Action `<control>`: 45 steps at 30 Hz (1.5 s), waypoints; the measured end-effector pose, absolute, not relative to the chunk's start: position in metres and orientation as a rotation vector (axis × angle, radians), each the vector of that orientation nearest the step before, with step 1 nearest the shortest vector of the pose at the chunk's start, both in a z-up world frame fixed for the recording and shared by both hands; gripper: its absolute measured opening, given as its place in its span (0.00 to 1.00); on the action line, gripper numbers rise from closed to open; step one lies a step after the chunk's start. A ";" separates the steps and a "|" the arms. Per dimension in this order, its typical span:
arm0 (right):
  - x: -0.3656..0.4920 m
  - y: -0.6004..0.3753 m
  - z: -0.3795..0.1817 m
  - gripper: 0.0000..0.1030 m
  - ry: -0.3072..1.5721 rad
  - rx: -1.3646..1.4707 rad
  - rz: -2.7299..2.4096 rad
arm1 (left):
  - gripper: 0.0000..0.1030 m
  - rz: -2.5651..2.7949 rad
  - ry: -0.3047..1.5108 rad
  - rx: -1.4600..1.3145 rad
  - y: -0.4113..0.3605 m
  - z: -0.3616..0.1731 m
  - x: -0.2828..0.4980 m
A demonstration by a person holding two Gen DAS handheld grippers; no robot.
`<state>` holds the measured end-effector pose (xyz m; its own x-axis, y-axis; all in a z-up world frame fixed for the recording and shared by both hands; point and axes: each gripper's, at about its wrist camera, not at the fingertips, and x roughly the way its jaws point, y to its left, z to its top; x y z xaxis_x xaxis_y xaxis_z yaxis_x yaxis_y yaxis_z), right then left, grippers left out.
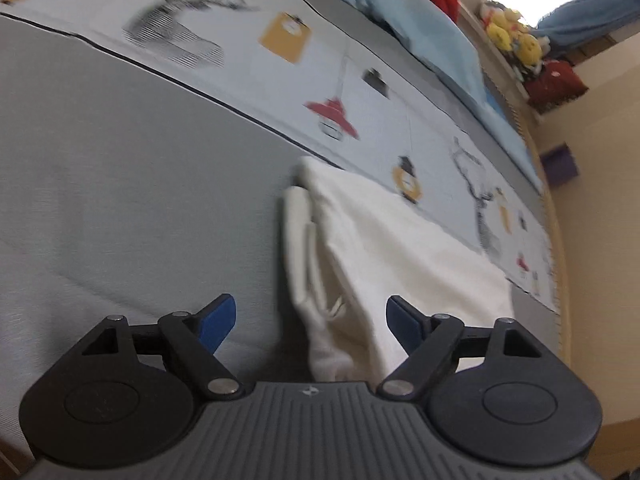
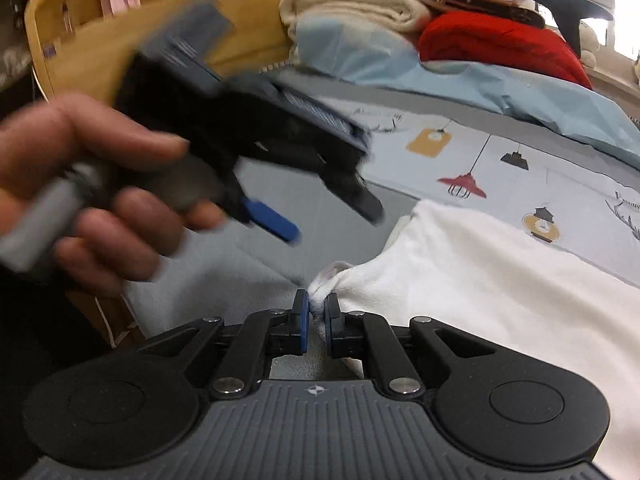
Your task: Fold small clothes
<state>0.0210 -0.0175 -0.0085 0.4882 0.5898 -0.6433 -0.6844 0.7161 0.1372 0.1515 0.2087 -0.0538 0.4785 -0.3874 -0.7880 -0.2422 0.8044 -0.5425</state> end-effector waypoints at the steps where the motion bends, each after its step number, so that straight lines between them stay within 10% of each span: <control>1: 0.019 -0.021 -0.006 0.07 0.716 -0.149 0.788 | 0.86 -0.115 1.102 -0.676 0.206 -0.057 0.158; 9: 0.008 -0.040 0.007 0.07 0.695 -0.136 0.855 | 0.83 -0.136 1.247 -0.705 0.185 -0.100 0.205; 14: 0.012 -0.030 0.004 0.07 0.718 -0.147 0.890 | 0.15 -0.117 1.211 -0.656 0.187 -0.096 0.208; 29: 0.018 -0.049 0.020 0.07 0.727 0.127 0.915 | 0.13 -0.028 0.971 -0.541 0.212 -0.014 0.168; 45: -0.003 -0.267 0.038 0.06 0.675 0.224 0.447 | 0.13 -0.395 0.854 -0.396 -0.056 0.026 0.216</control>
